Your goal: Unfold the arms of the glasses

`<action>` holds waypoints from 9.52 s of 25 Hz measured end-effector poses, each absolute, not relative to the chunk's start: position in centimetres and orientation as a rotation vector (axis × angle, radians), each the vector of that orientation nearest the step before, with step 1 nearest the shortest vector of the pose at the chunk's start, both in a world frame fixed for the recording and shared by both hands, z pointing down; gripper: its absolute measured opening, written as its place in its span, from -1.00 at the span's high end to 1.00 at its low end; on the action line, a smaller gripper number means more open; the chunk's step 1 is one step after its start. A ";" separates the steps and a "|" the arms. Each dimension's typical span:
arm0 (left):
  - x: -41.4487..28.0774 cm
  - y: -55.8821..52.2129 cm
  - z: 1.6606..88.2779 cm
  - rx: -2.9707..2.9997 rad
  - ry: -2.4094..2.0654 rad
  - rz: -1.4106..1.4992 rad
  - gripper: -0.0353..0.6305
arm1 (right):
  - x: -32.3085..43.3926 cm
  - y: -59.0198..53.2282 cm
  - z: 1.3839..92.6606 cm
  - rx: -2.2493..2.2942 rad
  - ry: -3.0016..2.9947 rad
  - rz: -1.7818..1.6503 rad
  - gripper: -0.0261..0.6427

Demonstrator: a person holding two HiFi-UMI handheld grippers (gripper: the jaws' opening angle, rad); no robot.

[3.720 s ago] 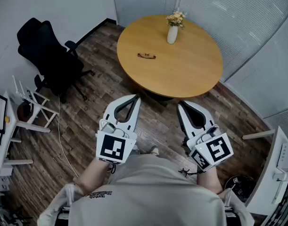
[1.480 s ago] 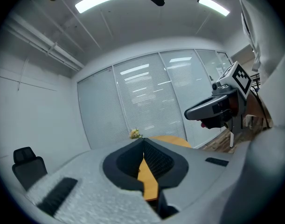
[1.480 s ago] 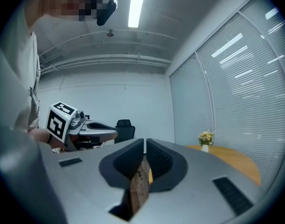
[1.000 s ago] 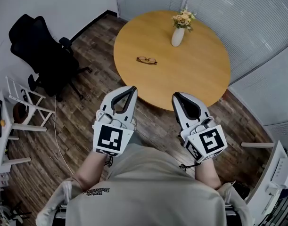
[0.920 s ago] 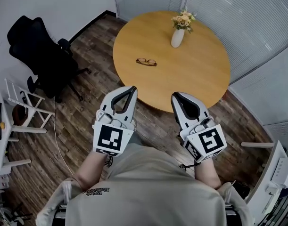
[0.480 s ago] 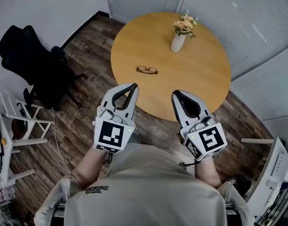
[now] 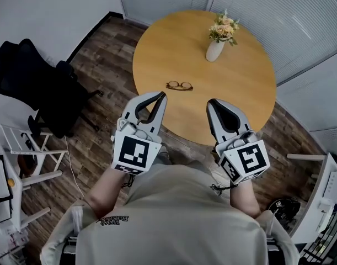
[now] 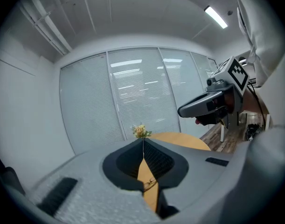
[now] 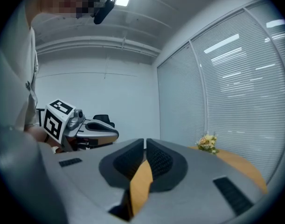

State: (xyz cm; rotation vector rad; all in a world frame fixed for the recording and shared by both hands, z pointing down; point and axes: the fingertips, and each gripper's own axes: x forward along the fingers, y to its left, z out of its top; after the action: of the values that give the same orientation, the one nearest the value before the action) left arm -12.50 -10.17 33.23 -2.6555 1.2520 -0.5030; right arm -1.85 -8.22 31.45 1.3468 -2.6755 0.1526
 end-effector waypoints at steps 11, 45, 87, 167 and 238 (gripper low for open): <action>-12.9 -12.2 34.4 -2.679 1.247 -0.535 0.82 | -2.0 -10.9 32.7 1.369 -2.664 0.204 0.81; -10.4 -22.9 43.1 -2.425 1.304 -1.010 0.53 | 3.1 -20.5 39.2 1.269 -2.559 0.168 0.81; -5.6 -27.1 73.2 -2.179 0.673 -1.641 0.52 | 5.2 -24.4 58.5 1.273 -2.417 0.635 0.81; -12.5 -19.3 30.5 -2.927 1.696 0.094 0.76 | 3.3 -16.0 25.4 1.217 -2.872 0.116 0.81; -9.5 -17.1 28.8 -2.816 1.563 -0.058 0.76 | 1.0 -14.5 29.5 0.966 -2.709 0.039 0.80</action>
State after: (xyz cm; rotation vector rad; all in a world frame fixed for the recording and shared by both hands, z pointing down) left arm -9.51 -17.10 28.78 -2.8162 1.5630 -0.0578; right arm 1.01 -14.48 29.52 0.9657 -2.7088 0.0387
